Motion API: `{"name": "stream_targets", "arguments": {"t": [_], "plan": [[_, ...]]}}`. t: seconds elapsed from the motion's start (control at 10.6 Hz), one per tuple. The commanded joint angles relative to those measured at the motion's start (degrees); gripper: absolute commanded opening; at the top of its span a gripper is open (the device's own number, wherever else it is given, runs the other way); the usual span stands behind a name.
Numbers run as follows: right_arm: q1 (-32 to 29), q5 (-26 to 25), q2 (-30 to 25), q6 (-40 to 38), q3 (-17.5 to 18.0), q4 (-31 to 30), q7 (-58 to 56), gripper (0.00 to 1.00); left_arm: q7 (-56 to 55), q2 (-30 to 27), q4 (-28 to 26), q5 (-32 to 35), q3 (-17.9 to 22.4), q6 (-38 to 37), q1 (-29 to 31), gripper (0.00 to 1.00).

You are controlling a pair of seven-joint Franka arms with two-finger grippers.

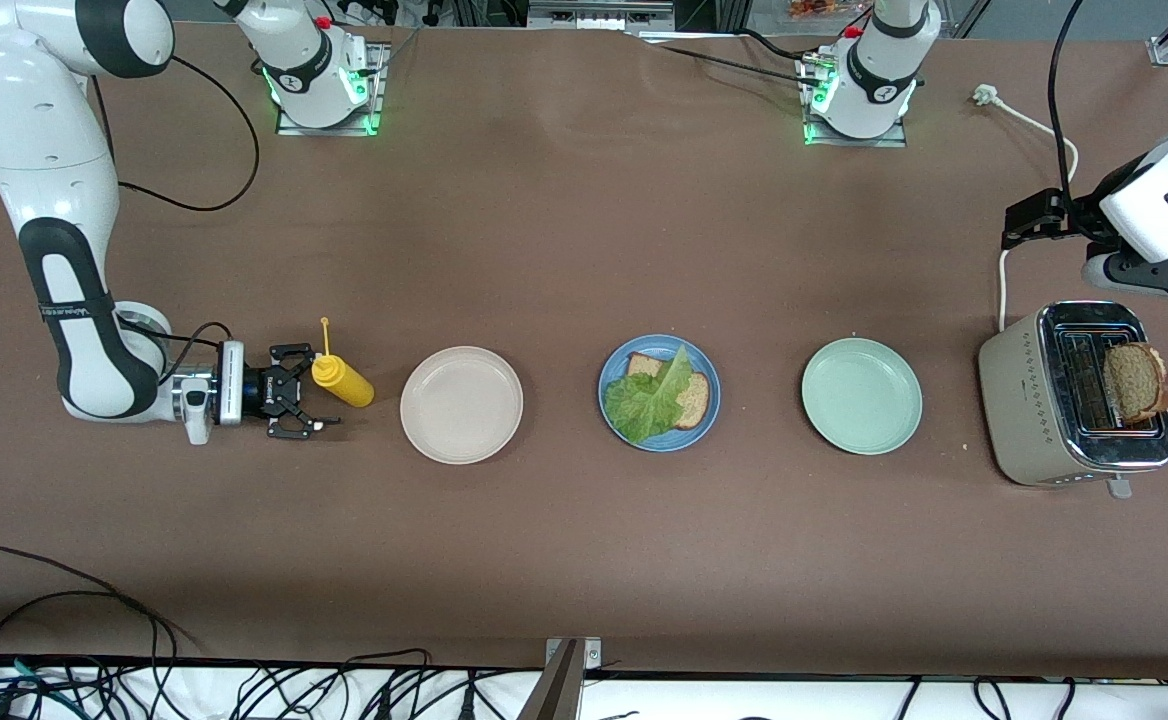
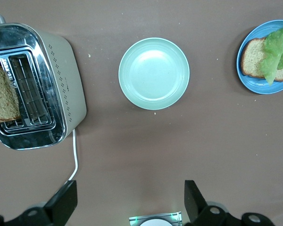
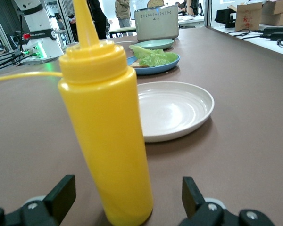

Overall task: Make sandwich in blue plate with both arms
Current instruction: 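Lower the open right gripper around the yellow mustard bottle and close it, then lift the mustard bottle with the right gripper and carry it toward the blue plate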

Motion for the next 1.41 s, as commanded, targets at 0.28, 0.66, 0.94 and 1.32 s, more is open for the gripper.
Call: {"name": "stream_targets", "arguments": {"t": [0.28,0.66,0.94,1.32], "plan": [[1.35,2.17,1.45,0.66,1.04,0.19,-2.98,1.0,-0.4,0.37,1.39,0.36,-0.17,-1.27,-0.07,1.0],[1.87,2.34,1.54,3.03,1.13,0.36,-2.9,0.28,-0.32,0.37,1.39,0.28,-0.08,-1.27,-0.07,1.0],[6.42,2.43,-1.08,9.16,0.87,0.71,-0.89,0.0,-0.32,0.37,1.39,0.28,-0.08,-1.27,-0.07,1.0],[12.58,-13.17,-7.93,15.51,0.07,0.71,28.51,0.0,0.04,0.37,1.39,0.37,-0.08,-1.27,-0.07,1.0]]}}
